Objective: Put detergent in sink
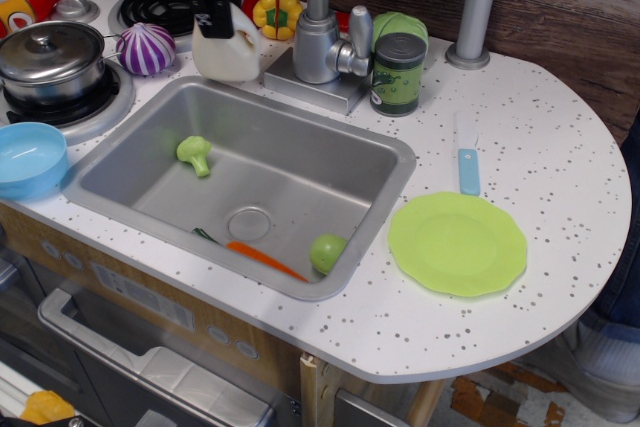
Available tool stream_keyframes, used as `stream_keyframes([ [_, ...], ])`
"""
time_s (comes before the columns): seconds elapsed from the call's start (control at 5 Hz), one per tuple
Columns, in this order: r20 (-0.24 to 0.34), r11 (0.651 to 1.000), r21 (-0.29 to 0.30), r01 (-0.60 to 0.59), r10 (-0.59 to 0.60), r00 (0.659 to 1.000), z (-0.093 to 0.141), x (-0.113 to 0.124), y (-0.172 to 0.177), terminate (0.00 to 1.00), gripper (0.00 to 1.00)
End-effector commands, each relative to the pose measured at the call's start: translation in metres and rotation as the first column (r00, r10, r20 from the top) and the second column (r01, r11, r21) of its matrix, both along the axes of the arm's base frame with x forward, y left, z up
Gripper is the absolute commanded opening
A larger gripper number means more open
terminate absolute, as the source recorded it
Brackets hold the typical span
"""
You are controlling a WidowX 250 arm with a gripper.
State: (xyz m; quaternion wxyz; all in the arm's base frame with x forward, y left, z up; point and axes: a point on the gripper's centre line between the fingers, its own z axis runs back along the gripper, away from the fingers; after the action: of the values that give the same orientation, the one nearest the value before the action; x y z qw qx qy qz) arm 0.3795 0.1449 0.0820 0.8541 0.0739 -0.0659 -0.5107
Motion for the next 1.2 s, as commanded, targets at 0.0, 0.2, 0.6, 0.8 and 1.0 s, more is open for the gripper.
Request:
stream_keyframes([
  [0.0,0.117,0.991,0.008,-0.134,0.133,0.984,0.016,-0.037,-0.017,0.0,0.0],
  [0.2,0.129,0.983,-0.051,-0.175,0.18,0.975,-0.01,-0.048,-0.026,0.0,0.0],
  [0.6,0.068,0.96,-0.225,-0.169,0.188,0.98,-0.065,-0.045,-0.023,0.0,0.0],
  [0.8,-0.008,0.95,-0.266,-0.16,0.164,0.986,-0.077,-0.043,-0.021,0.0,0.0],
  [1.0,0.001,0.955,-0.258,-0.145,0.15,0.989,-0.079,-0.044,-0.022,0.0,1.0],
])
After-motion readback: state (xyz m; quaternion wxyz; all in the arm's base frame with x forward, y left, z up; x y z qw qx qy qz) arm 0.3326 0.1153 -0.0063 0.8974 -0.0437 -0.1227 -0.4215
